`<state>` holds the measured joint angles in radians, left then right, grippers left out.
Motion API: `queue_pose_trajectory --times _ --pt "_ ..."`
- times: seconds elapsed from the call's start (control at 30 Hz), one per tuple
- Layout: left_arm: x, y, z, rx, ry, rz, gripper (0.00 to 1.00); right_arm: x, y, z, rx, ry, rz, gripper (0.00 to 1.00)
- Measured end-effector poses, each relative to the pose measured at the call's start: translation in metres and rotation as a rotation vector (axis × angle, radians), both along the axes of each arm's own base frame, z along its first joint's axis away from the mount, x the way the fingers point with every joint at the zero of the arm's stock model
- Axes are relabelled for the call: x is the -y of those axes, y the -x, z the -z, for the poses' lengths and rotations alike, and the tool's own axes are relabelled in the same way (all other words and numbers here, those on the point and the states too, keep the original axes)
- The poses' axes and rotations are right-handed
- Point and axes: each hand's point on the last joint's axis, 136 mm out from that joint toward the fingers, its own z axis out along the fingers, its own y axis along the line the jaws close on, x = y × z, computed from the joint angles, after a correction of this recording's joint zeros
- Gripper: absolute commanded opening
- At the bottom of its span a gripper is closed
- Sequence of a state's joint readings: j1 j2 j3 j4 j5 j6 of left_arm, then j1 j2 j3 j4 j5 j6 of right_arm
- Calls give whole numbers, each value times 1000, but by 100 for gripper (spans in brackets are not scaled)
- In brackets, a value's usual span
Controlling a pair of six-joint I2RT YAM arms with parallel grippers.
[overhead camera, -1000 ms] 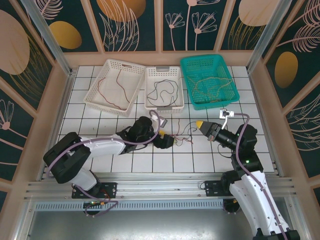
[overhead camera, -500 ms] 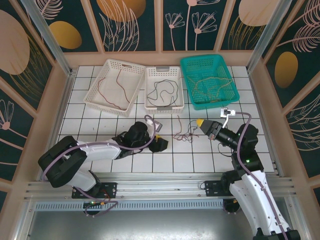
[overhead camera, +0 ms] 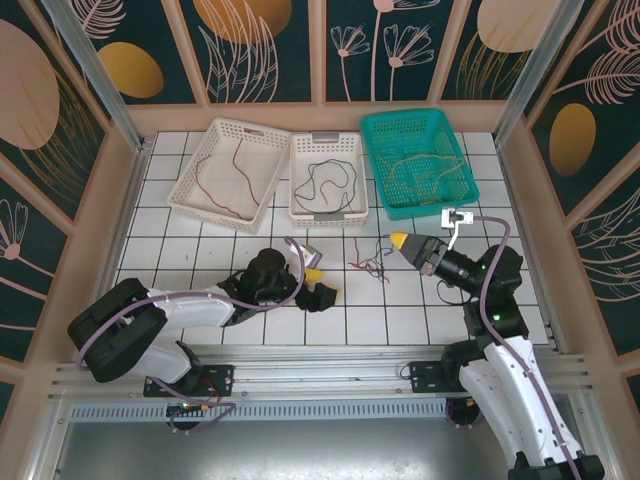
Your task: Untangle the cables
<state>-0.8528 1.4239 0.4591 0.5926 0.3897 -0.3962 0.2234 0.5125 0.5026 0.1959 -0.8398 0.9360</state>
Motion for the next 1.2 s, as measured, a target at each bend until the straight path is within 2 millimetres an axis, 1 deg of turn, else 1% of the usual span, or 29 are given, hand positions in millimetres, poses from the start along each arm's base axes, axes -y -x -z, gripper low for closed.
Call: queue_pose_trajectory --times 0.33,0.53,0.63,0.93,1.03,1.2 --pt "1 -6 -4 122 -28 27 88 -15 17 -23 37 -14 -111 0" --pt "6 -8 -7 140 -4 37 89 -22 27 -34 67 -22 -159 0" --pt "9 -6 -9 136 22 51 90 -27 32 -37 78 -26 -190 0" --pt "17 1 -33 122 138 78 90 -41 42 -41 85 -46 -267 0" --pt "19 5 -43 123 176 88 88 -44 45 -43 92 -52 -280 0" --pt "19 9 -49 105 221 99 83 -46 47 -47 108 -63 -294 0"
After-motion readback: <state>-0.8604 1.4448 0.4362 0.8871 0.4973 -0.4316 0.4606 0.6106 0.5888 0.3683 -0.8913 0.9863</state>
